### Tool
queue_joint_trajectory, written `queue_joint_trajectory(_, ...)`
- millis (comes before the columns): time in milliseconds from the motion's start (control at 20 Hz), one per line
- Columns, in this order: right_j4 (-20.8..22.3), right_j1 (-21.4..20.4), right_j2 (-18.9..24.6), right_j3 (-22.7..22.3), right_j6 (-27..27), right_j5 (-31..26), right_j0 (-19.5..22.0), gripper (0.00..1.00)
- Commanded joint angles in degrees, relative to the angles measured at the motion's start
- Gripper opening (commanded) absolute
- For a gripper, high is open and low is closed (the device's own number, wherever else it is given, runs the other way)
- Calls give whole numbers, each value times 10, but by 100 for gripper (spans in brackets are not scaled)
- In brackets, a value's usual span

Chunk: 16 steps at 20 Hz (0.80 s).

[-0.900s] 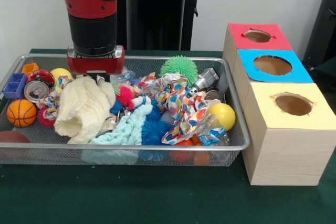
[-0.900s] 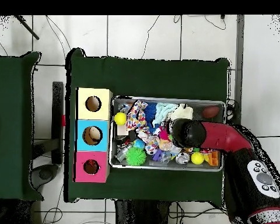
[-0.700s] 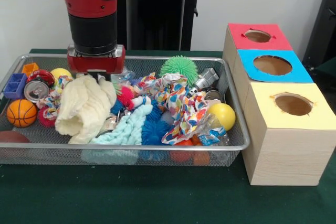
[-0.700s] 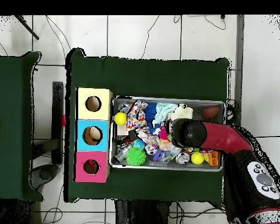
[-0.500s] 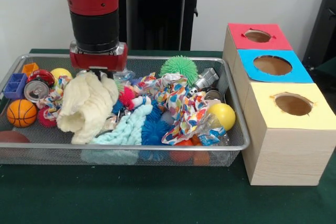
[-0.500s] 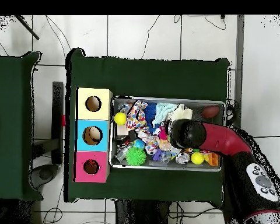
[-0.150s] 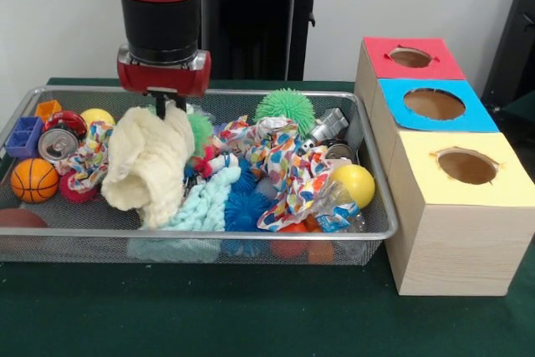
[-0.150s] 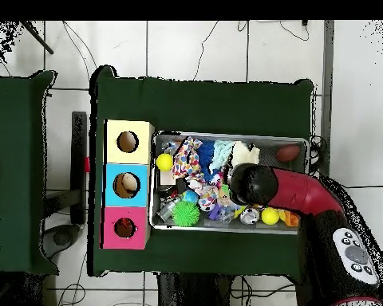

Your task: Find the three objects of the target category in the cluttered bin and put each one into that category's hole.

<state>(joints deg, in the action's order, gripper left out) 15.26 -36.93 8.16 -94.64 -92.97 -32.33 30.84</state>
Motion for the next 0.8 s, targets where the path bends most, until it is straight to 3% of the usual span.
queue_joint_trajectory(50,-43,-16,-19,-51,-121,-31,-21,0)
queue_joint_trajectory(800,-76,-24,-39,-65,-112,-22,-33,0)
